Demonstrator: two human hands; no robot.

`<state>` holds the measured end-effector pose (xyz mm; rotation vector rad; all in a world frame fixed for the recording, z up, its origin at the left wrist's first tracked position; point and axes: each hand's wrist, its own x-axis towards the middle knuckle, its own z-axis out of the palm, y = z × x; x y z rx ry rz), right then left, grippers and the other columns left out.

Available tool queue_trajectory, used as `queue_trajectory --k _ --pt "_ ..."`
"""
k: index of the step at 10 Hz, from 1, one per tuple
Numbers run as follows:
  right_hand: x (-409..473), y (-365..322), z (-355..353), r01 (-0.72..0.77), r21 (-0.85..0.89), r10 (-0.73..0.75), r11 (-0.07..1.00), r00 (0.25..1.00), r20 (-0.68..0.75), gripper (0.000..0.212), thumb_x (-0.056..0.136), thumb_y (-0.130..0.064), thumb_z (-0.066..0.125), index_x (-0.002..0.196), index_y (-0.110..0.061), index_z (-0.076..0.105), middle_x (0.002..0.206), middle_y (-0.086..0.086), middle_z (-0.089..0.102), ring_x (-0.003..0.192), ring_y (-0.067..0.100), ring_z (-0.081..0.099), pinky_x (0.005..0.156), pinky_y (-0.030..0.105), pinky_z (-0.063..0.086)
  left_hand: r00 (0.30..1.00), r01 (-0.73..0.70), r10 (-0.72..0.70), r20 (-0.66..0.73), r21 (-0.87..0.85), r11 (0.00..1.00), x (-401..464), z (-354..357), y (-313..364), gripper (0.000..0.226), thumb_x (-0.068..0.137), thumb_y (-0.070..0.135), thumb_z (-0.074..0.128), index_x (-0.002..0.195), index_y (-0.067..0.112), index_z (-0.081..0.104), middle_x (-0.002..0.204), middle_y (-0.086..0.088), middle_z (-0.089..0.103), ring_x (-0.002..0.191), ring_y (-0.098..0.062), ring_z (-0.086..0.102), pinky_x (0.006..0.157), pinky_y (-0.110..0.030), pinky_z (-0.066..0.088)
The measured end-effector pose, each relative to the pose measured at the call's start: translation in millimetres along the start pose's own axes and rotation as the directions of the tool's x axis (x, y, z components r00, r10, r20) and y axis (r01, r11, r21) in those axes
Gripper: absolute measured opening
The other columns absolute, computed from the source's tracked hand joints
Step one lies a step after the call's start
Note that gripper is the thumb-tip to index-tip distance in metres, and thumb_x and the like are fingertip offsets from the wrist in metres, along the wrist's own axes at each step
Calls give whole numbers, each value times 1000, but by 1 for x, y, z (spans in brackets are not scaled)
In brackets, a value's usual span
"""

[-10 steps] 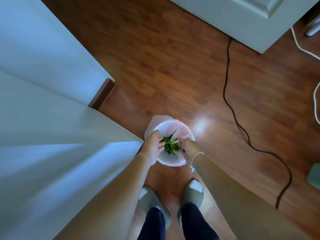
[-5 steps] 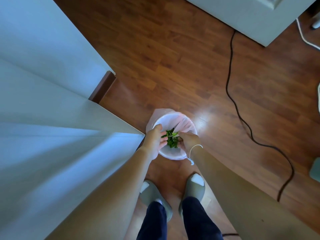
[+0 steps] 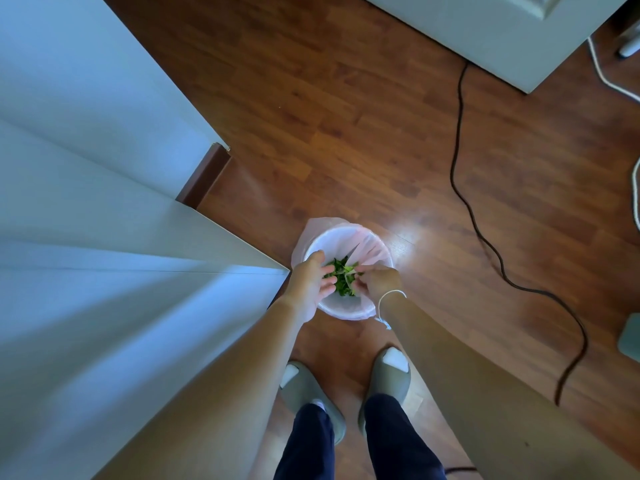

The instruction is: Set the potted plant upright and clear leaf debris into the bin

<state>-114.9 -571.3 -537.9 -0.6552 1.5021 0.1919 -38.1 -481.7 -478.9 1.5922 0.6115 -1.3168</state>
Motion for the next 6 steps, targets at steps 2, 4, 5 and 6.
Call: queue_trajectory --k 2,4,5,6 --pt "0 4 -4 15 -141 -16 990 1000 -1 31 94 3 47 65 -3 53 51 10 55 20 11 48 32 19 46 1000 11 -12 10 20 1000 1 0 -4 48 100 31 36 140 6 39 141 -14 50 128 -30 51 108 -37 39" --pt "-2 7 -7 87 -287 -85 954 996 19 27 92 -11 57 65 -12 55 57 7 52 37 18 51 36 20 46 1000 10 -10 2 29 1000 3 3 -4 48 99 31 36 140 7 40 139 -14 52 125 -30 52 104 -36 42" --pt "0 9 -7 173 -363 -177 916 984 24 16 91 -8 54 80 -14 63 65 1 55 54 22 52 57 27 52 1000 12 -13 12 29 1000 4 3 -3 48 99 31 36 141 8 39 139 -14 52 125 -30 52 105 -37 41" --pt "0 12 -8 228 -482 -249 846 968 21 24 89 -2 52 107 -7 67 75 0 57 83 26 57 92 35 50 1000 2 -2 -4 56 998 0 2 -2 48 99 30 36 142 9 38 139 -13 52 126 -29 52 105 -37 42"
